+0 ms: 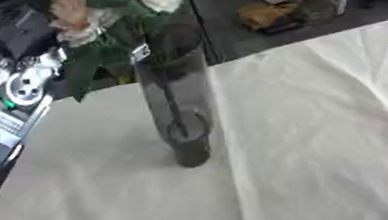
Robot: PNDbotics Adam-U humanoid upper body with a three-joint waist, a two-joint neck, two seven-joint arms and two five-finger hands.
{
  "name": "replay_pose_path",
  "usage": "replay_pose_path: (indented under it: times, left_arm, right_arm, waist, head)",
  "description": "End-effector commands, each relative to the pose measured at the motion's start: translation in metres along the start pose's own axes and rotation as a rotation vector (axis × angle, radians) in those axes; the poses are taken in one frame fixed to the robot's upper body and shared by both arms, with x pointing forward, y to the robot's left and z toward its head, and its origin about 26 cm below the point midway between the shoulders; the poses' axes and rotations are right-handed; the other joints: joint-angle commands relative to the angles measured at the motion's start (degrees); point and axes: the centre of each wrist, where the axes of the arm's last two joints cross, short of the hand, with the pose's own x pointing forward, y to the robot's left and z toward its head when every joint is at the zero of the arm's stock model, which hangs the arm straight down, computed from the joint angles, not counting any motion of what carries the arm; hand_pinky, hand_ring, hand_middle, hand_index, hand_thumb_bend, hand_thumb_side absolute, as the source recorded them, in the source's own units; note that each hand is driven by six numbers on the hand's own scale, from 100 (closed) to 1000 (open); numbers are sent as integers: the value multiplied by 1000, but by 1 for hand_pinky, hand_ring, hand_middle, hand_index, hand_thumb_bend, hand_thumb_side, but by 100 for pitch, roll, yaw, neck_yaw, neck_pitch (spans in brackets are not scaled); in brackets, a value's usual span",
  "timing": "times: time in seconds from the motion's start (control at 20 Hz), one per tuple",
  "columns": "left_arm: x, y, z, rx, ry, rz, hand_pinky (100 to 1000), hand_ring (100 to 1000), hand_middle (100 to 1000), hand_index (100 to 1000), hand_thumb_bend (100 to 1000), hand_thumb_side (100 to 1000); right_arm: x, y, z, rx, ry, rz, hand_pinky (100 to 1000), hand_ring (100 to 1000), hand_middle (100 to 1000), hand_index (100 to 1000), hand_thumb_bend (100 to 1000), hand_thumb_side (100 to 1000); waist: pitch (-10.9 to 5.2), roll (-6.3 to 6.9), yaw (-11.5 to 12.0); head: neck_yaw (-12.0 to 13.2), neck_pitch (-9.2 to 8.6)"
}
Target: Arrange flowers into the vase.
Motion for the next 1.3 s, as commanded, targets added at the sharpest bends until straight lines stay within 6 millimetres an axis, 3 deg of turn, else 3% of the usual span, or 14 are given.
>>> replay_pose_path:
  times: [0.05,1.3]
  left_arm:
    - [-3,20,8,31,5,-39,1000,1000,1000,1000,399,973]
    - [-19,17,33,-35,24,-45,1000,1000,1000,1000,403,998]
  right_arm:
    - [3,-1,-6,-9,-26,-8,763,840,559,888,100,1000]
    - [3,-1,-7,-18,-31,-5,763,840,559,888,100,1000]
  waist:
    - [-184,-48,19]
    - [-153,-114,89]
  head:
    - [-5,-71]
    - [-14,-62]
